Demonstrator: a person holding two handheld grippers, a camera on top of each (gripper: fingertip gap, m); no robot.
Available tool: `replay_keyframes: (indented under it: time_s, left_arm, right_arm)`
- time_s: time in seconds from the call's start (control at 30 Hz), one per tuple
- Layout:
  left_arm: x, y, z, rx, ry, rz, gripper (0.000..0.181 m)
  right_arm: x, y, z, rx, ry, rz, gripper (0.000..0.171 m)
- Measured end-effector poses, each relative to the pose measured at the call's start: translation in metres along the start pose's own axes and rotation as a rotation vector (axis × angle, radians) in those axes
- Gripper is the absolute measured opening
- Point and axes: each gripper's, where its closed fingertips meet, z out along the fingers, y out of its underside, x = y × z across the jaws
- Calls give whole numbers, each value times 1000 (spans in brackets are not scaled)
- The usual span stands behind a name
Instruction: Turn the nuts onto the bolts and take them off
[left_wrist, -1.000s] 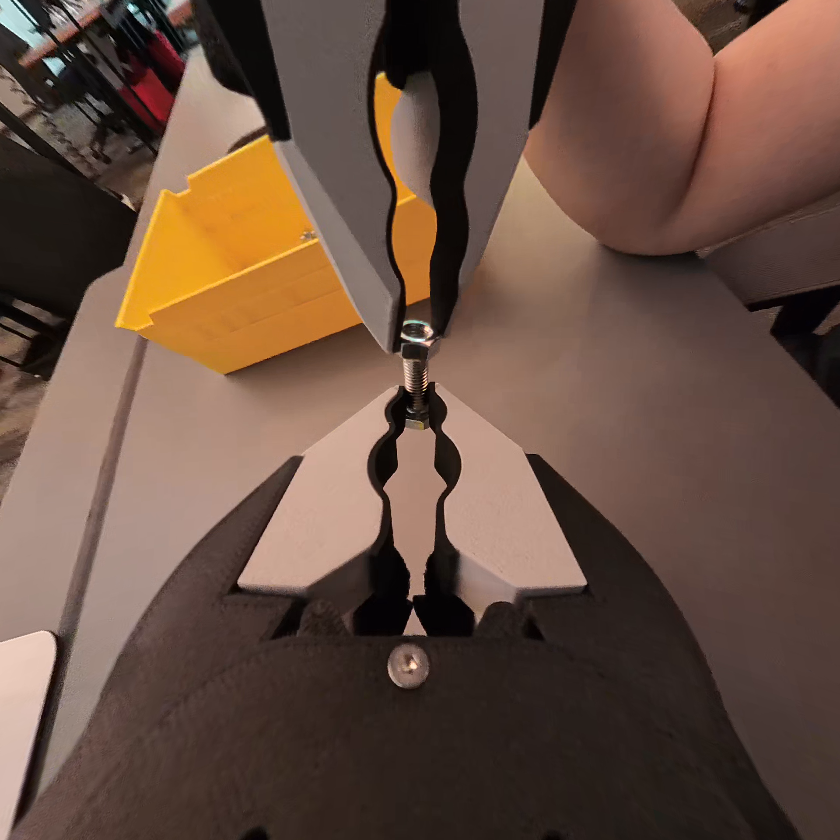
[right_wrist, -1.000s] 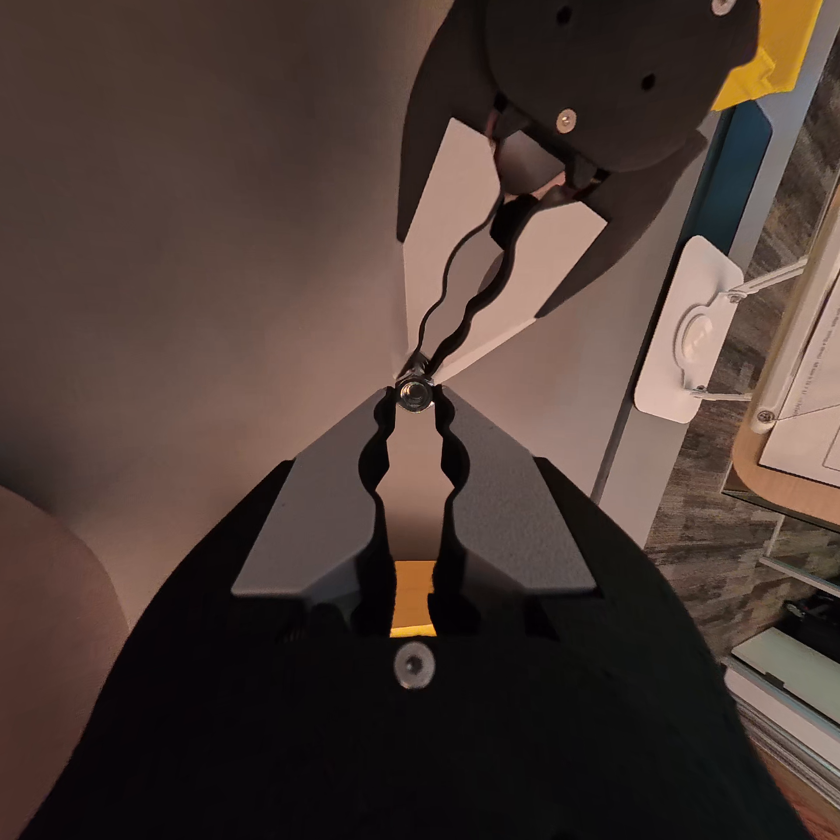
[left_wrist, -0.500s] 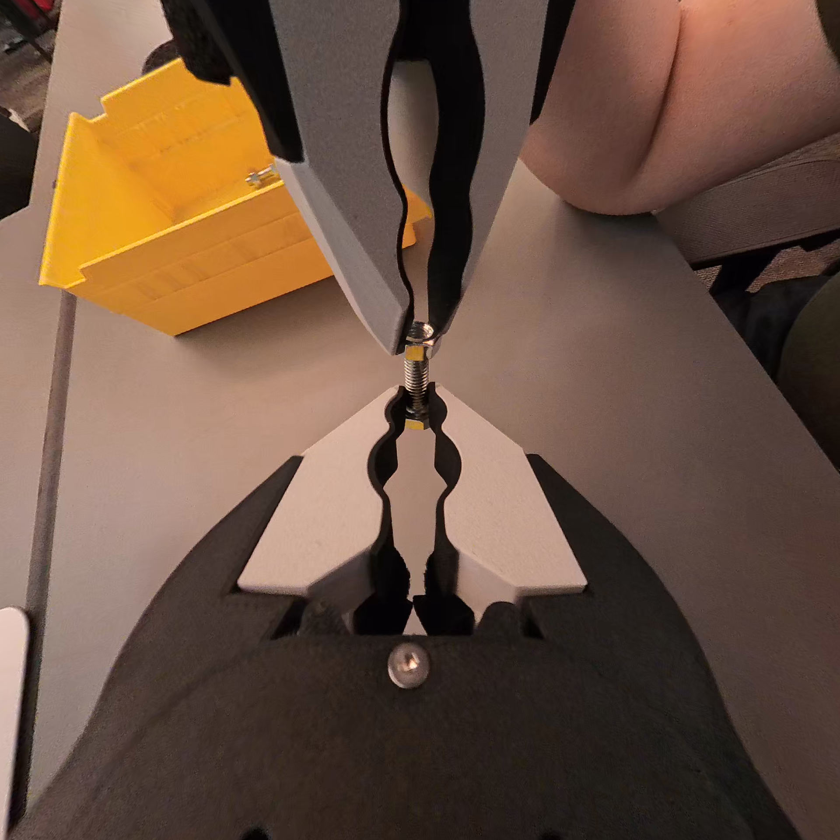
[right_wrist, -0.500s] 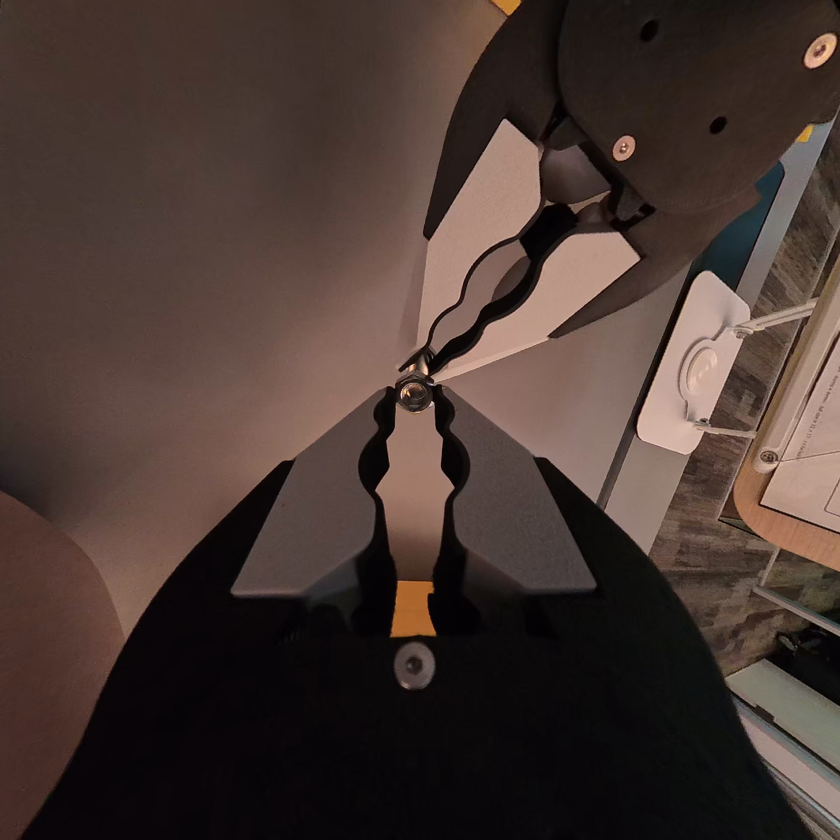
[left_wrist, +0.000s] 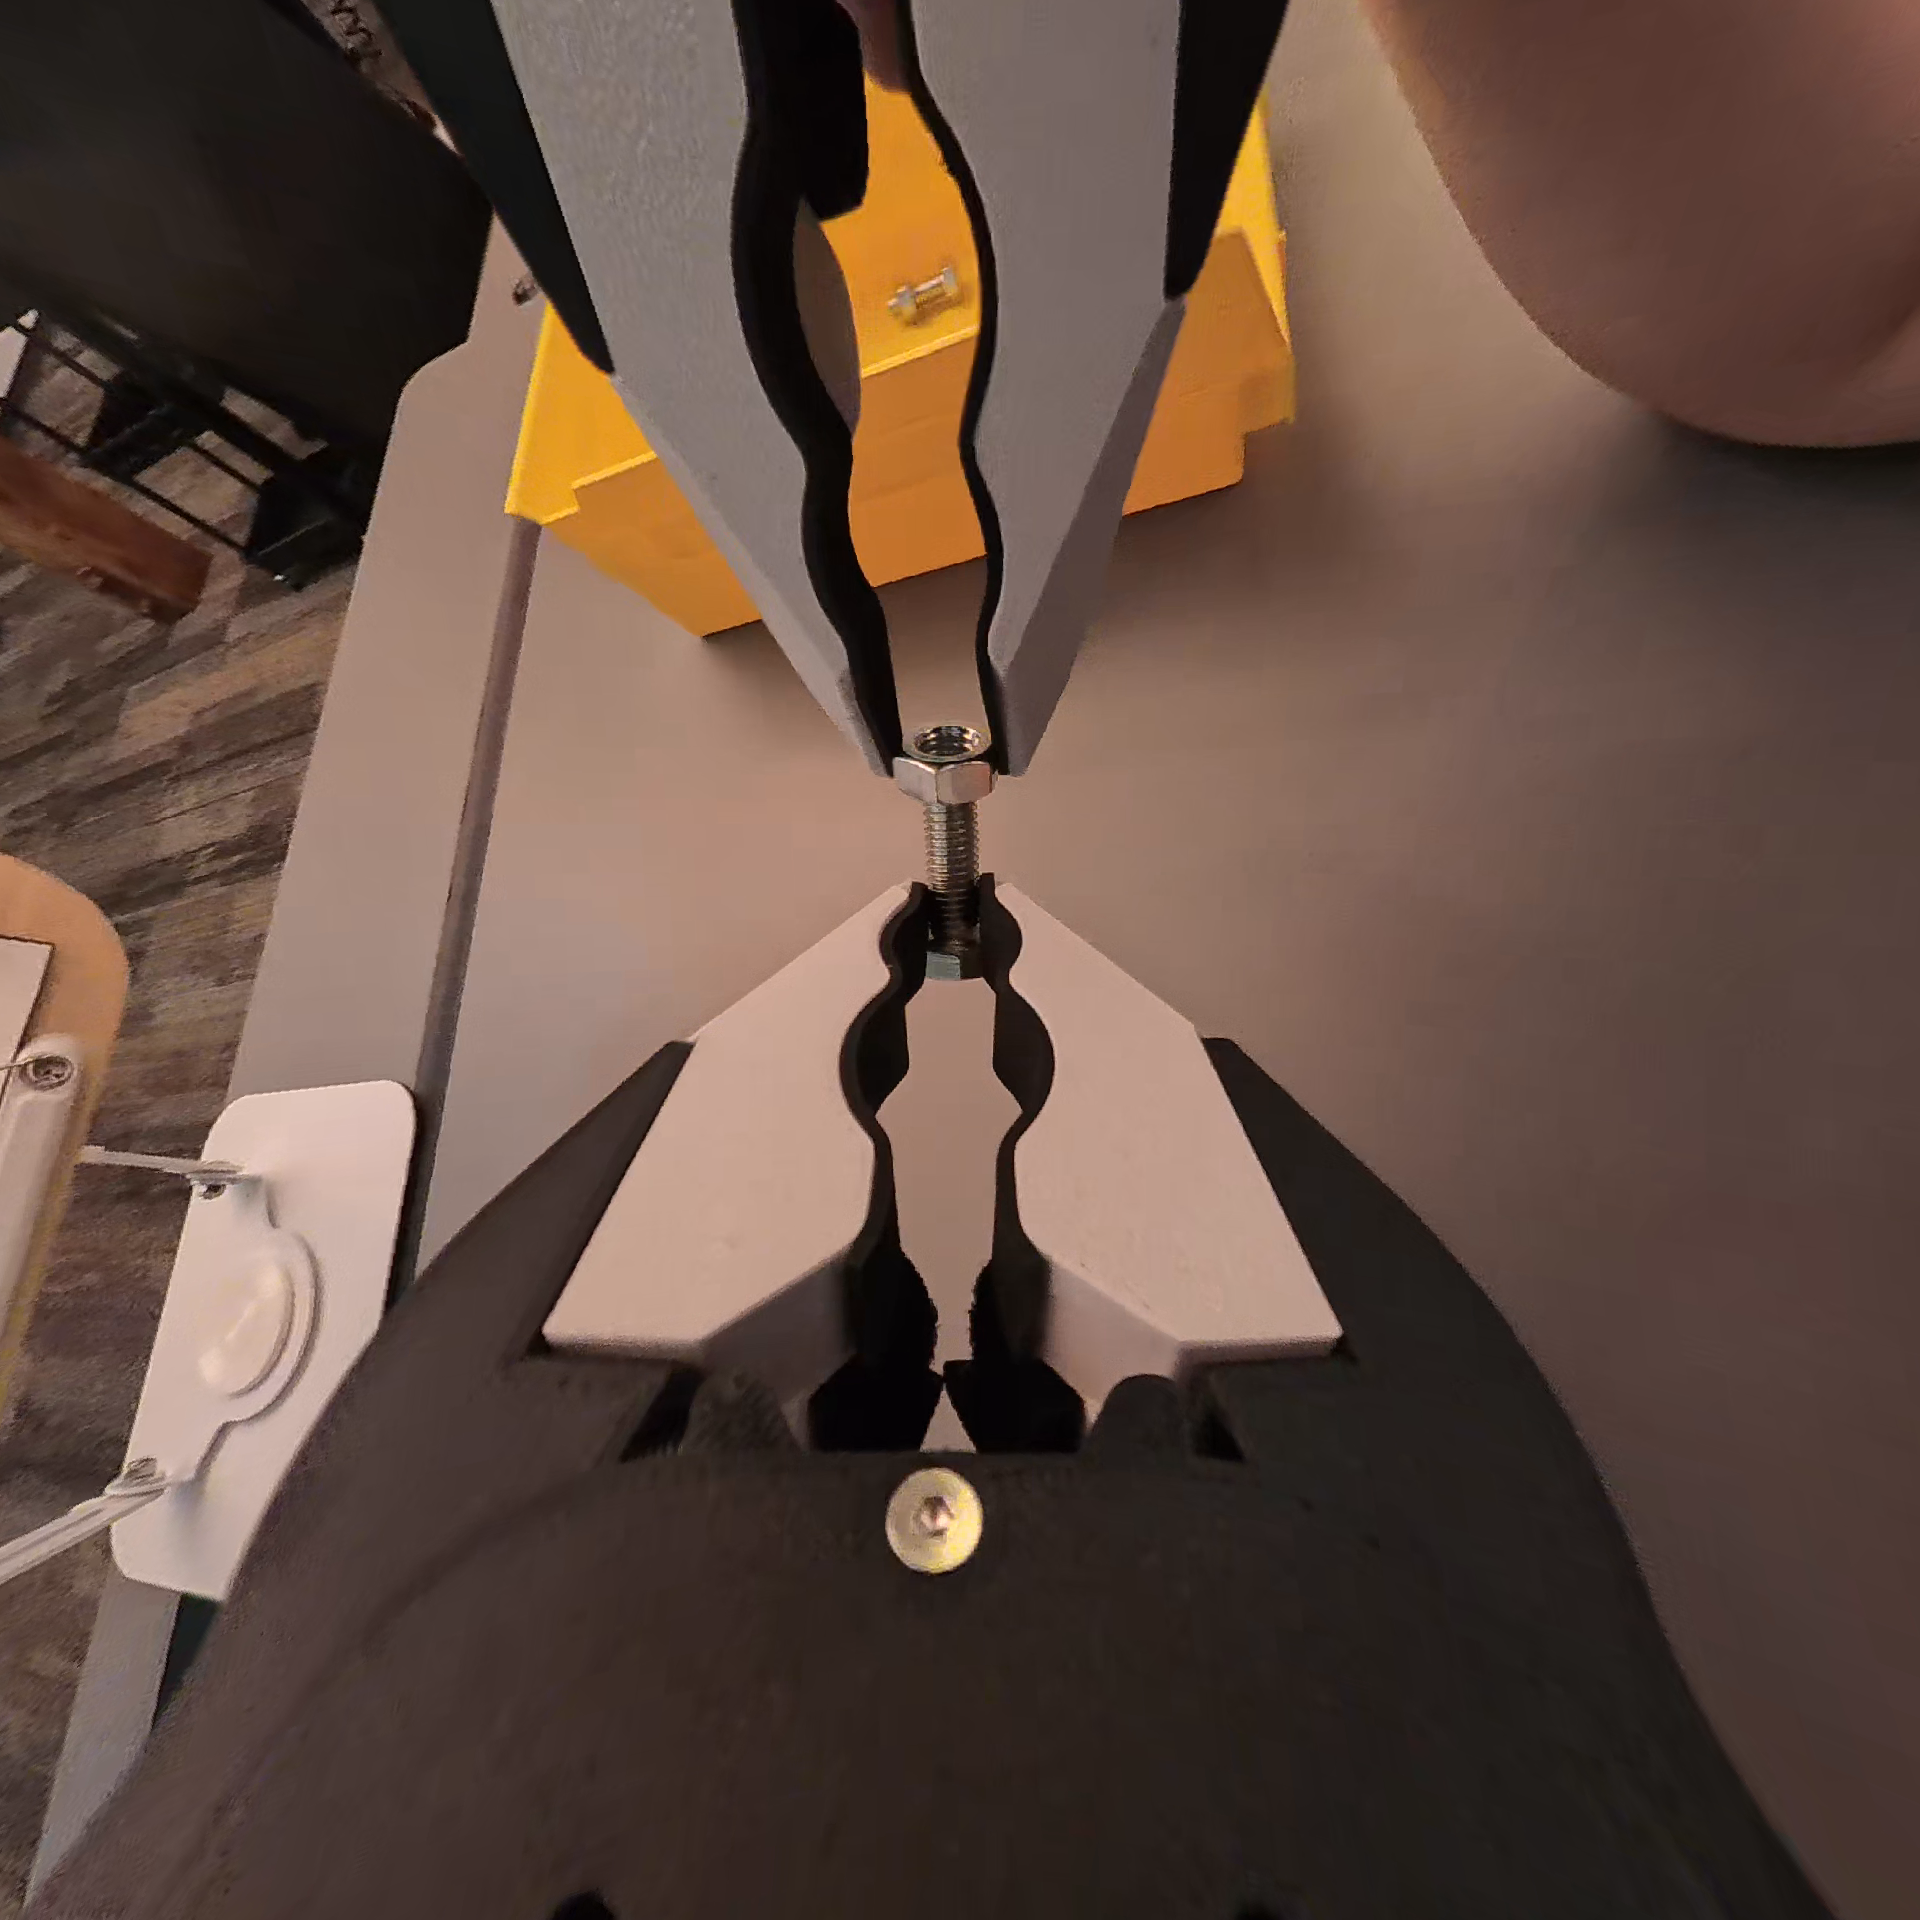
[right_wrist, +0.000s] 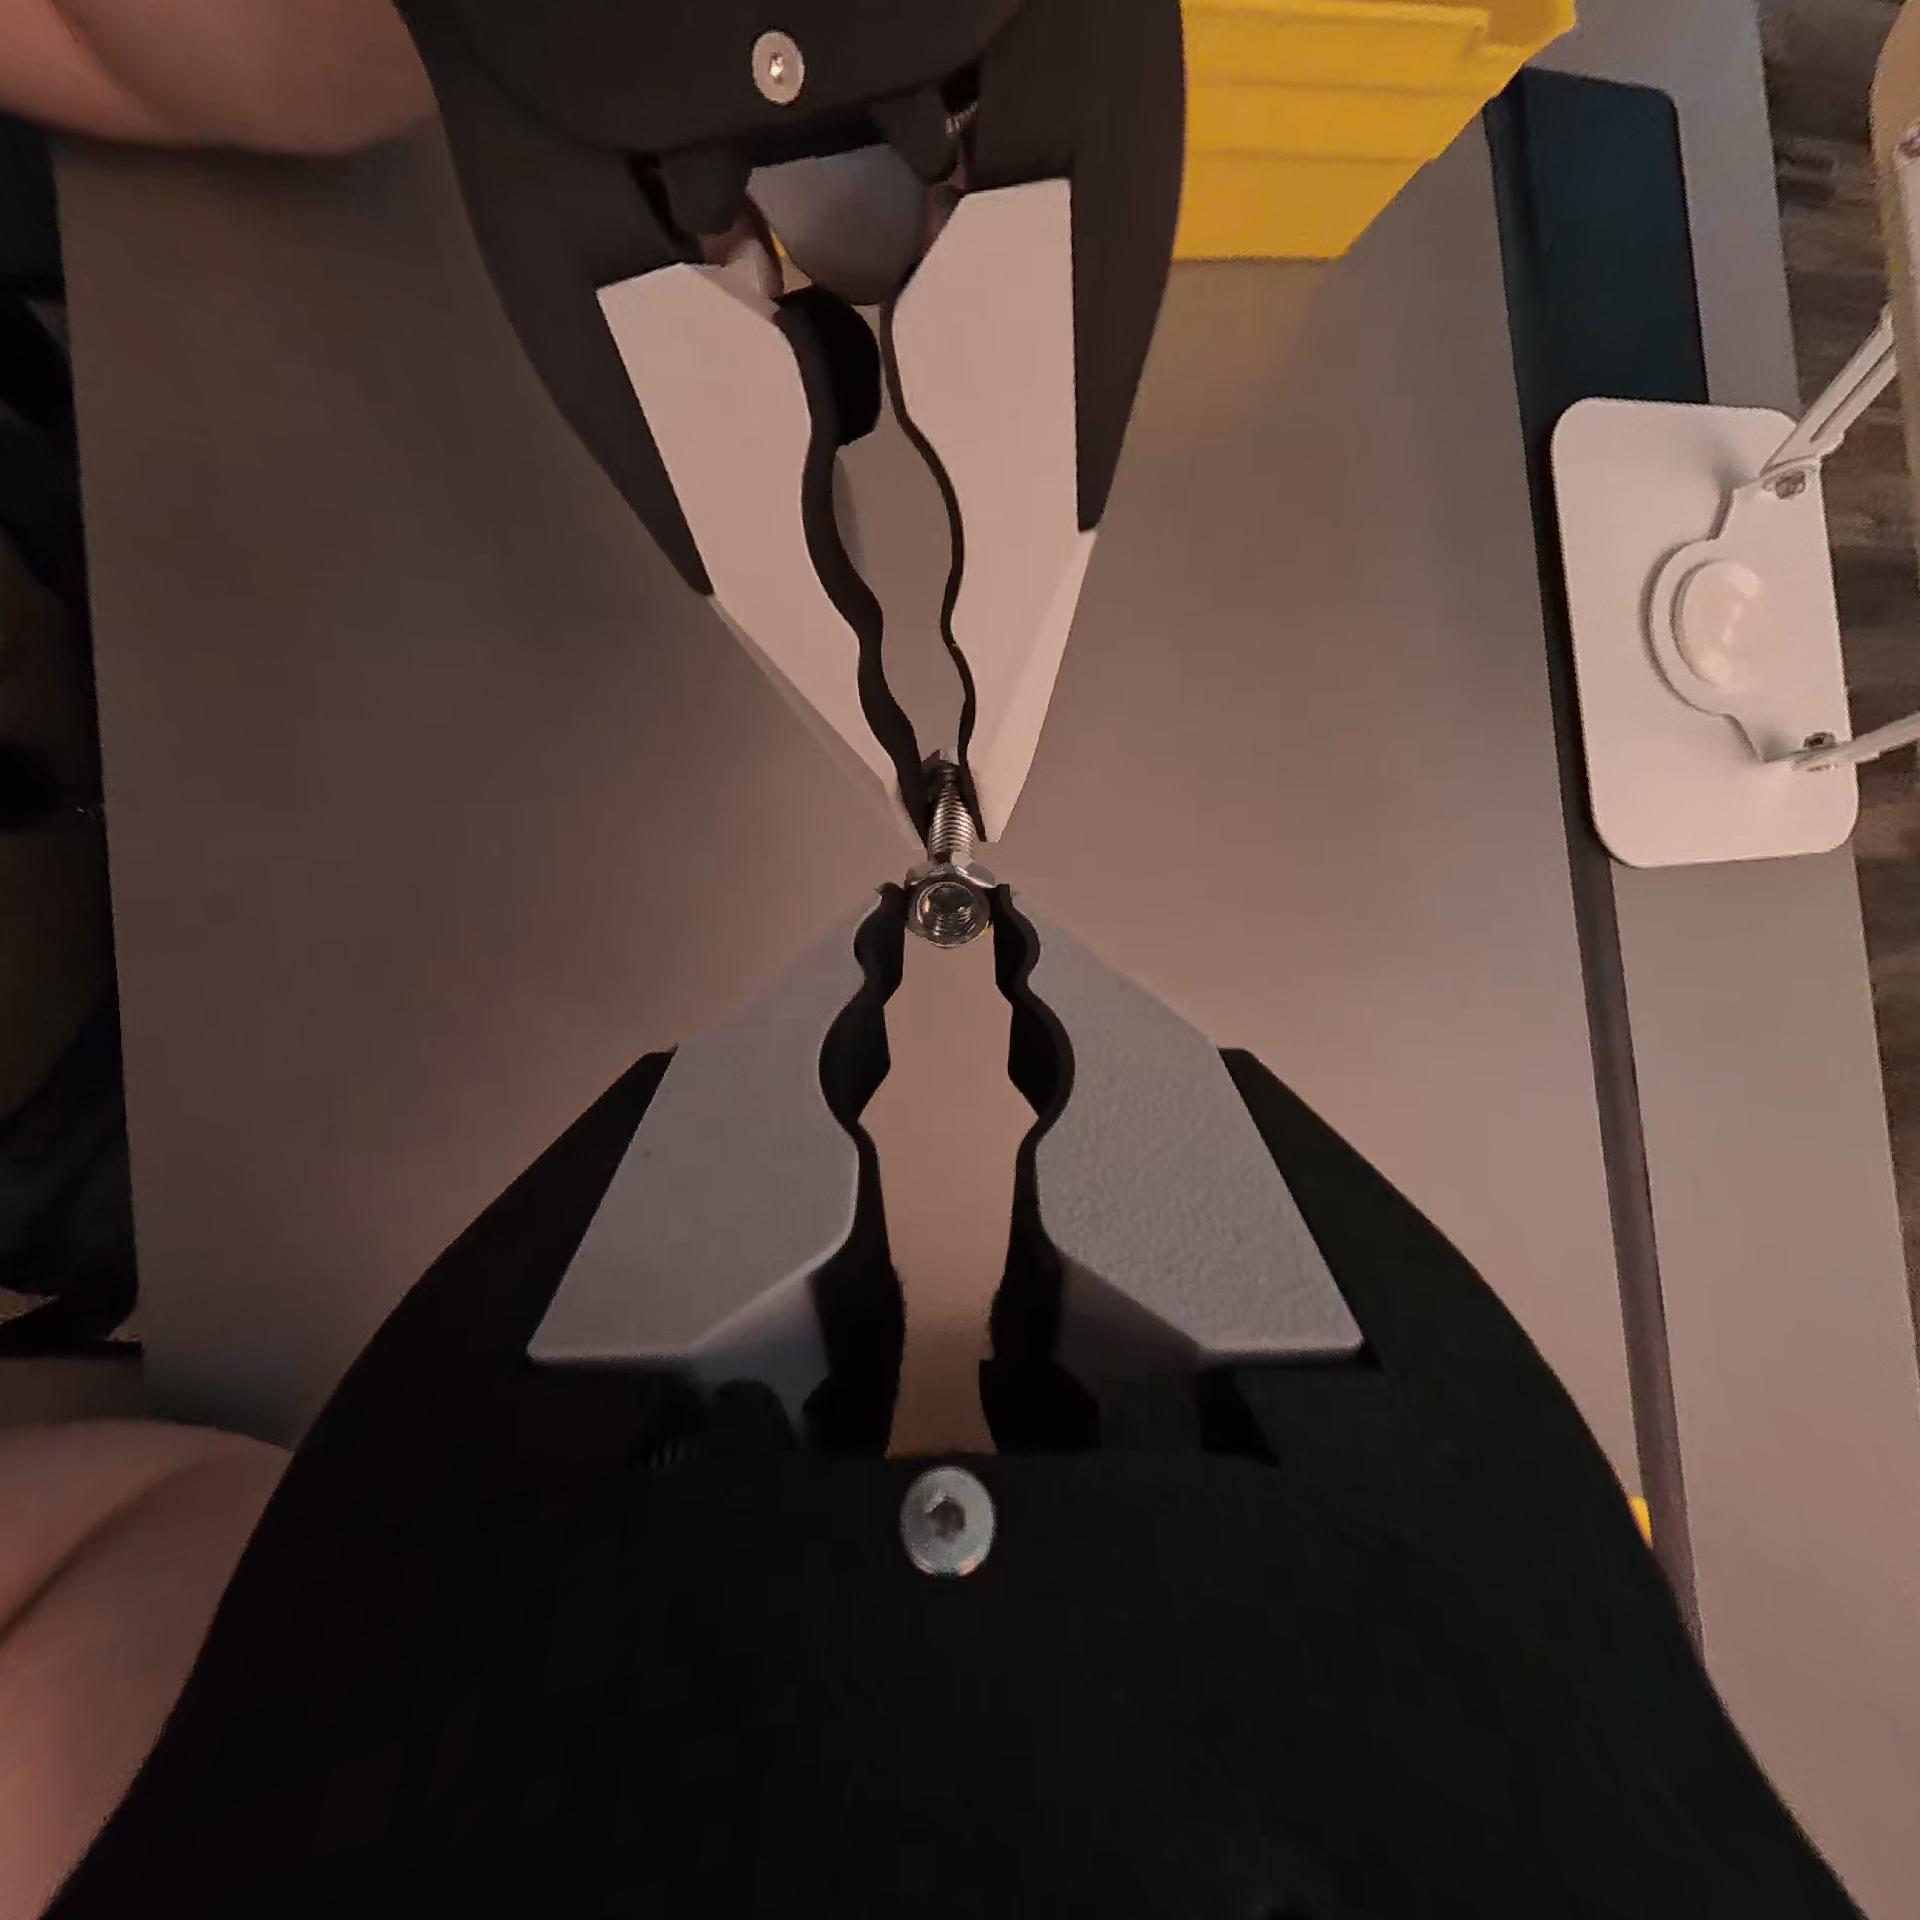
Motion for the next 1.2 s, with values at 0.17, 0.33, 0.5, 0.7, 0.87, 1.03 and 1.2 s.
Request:
replay_keyframes:
  time_s: [0.17, 0.33, 0.5, 0.7, 0.87, 1.03, 1.2]
  left_arm:
    - [4, 0, -9, 28, 63, -15, 7]
    - [4, -11, -19, 101, 88, -36, 7]
    - [0, -22, -31, 195, 111, -80, 7]
    - [5, -33, -42, 280, 208, -152, 7]
    - [18, -34, -44, 269, 331, -189, 7]
    - [23, -35, -43, 272, 380, -201, 7]
    - [32, -34, -44, 256, 438, -209, 7]
  right_arm:
    - [-7, -8, -1, 99, 13, -249, 16]
    - [-9, -19, -15, 172, 0, -220, 16]
    - [-12, -44, -50, 404, 35, -267, 16]
    - [-14, -42, -45, 365, 56, -308, 16]
    - [-27, -41, -42, 355, -40, -284, 16]
    - [-30, -37, -36, 324, -36, -329, 16]
    - [-38, -38, -35, 320, -51, -381, 16]
